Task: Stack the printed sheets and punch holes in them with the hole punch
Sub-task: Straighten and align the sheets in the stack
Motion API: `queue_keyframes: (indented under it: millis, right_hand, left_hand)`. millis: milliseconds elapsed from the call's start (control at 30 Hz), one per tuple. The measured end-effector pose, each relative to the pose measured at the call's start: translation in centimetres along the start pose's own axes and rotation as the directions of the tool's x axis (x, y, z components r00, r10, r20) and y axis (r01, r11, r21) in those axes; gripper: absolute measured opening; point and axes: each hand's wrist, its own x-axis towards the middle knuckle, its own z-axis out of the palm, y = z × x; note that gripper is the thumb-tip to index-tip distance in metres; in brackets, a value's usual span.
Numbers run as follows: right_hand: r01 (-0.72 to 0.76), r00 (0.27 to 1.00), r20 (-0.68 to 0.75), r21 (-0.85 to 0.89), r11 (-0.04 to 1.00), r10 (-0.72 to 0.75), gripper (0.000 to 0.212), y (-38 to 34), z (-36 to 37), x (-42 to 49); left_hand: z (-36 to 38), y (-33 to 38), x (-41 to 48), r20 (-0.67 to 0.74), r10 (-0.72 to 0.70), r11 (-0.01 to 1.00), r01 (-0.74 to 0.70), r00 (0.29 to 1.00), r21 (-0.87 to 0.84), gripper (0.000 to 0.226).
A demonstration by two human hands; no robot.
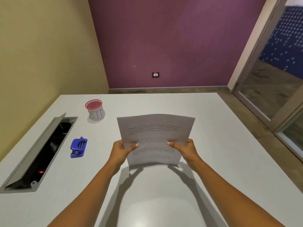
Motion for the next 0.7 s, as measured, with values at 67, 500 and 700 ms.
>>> queue_keyframes:
  millis: [67,500,700]
  right_hand:
    - [-0.002,1.000,-0.024,0.010,1.000,0.002,0.023,-0.3,0.2,0.1]
    - [0.059,0.998,-0.017,-0.031,0.998,-0.059,0.018,-0.1,-1.0,0.1]
    - [0.075,0.996,-0.047,-0.043,0.996,-0.077,0.017,-0.8,-0.2,0.7]
  left_hand:
    - [0.5,0.4,0.2,-0.016,0.007,1.000,-0.007,1.000,0.005,0.018]
    - [0.6,0.2,0.4,-0.189,0.055,0.998,-0.054,0.980,0.011,0.019]
    - [1.0,1.4,1.1,-0.210,0.085,0.996,-0.076,0.974,0.051,0.017]
